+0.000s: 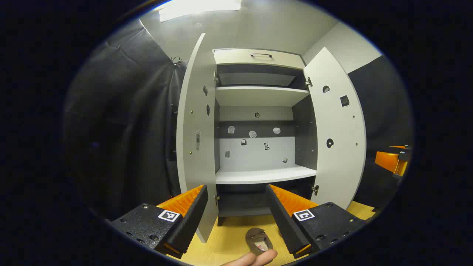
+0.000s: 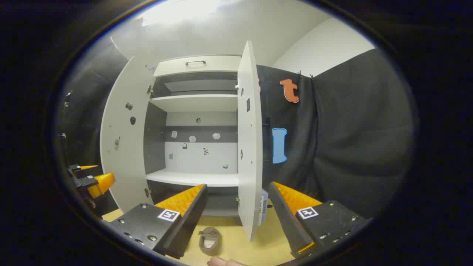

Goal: Grab one shoe with the right hand and put it into the shoe cabinet, grab the other shoe with the left hand and put it into the shoe cabinet; then close the right door with the right hand and the left door with the left hand.

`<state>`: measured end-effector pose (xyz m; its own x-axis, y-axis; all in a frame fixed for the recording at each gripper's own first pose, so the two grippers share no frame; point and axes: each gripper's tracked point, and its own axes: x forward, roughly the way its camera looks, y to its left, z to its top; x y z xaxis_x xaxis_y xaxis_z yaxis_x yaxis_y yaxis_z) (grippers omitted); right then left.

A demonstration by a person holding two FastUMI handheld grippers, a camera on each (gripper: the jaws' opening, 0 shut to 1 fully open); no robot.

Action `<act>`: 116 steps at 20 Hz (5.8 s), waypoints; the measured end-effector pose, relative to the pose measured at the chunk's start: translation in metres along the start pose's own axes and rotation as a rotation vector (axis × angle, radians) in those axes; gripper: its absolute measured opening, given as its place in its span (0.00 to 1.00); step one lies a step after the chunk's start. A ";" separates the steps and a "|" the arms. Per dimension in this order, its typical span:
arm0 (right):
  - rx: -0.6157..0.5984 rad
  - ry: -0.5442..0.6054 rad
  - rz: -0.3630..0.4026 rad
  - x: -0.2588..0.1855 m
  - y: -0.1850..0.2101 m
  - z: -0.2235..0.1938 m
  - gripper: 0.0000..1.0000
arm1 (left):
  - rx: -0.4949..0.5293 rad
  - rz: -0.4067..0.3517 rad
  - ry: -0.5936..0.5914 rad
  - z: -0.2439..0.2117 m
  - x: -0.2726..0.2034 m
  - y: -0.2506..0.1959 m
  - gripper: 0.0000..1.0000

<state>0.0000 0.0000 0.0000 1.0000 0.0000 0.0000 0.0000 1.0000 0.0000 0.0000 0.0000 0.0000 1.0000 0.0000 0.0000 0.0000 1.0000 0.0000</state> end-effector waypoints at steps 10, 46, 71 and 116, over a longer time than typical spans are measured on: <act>0.011 0.013 0.000 0.002 -0.005 -0.006 0.99 | 0.011 0.030 -0.009 -0.003 0.001 0.010 0.96; -0.135 0.700 0.215 0.093 0.146 -0.393 0.92 | -0.043 0.074 -0.070 -0.011 0.003 0.033 0.96; 0.062 0.678 0.254 0.125 0.146 -0.441 0.02 | -0.022 -0.058 -0.064 -0.019 0.114 -0.014 0.95; -0.350 0.248 0.213 0.458 0.211 -0.080 0.03 | -0.060 -0.111 0.063 -0.093 0.108 -0.004 0.96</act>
<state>0.4580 0.2108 -0.0800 0.9474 0.1627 -0.2755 -0.2480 0.9175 -0.3111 0.1076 -0.0040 -0.0925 0.9919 -0.1122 -0.0598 0.1084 0.9921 -0.0637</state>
